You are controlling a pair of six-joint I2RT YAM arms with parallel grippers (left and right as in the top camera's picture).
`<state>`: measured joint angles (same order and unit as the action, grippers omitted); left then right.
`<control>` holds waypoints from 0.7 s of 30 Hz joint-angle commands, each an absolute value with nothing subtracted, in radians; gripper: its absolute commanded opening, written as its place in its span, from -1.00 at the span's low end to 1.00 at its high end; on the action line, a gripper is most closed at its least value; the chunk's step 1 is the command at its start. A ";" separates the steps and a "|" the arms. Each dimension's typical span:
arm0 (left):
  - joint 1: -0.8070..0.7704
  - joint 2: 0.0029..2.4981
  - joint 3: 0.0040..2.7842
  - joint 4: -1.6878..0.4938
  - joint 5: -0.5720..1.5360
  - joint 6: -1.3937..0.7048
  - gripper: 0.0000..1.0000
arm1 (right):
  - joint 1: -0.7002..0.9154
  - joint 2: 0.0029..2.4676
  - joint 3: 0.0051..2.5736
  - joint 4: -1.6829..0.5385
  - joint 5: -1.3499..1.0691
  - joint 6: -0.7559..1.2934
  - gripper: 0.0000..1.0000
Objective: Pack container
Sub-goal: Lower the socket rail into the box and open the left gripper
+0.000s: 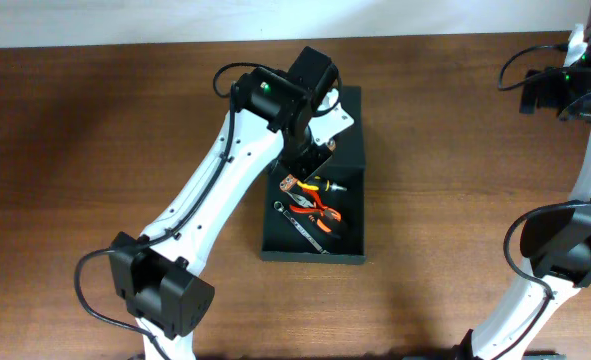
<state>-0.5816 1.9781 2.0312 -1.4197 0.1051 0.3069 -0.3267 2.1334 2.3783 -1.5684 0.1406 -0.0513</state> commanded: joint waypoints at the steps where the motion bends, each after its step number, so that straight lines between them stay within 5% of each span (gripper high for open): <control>1: -0.580 2.032 1.980 -1.409 0.117 0.339 -0.96 | -0.328 2.135 2.376 -1.566 0.139 -0.040 0.98; 21: -0.580 2.064 1.702 -1.225 0.249 0.339 -0.96 | -0.328 2.135 2.376 -1.566 0.139 -0.039 0.98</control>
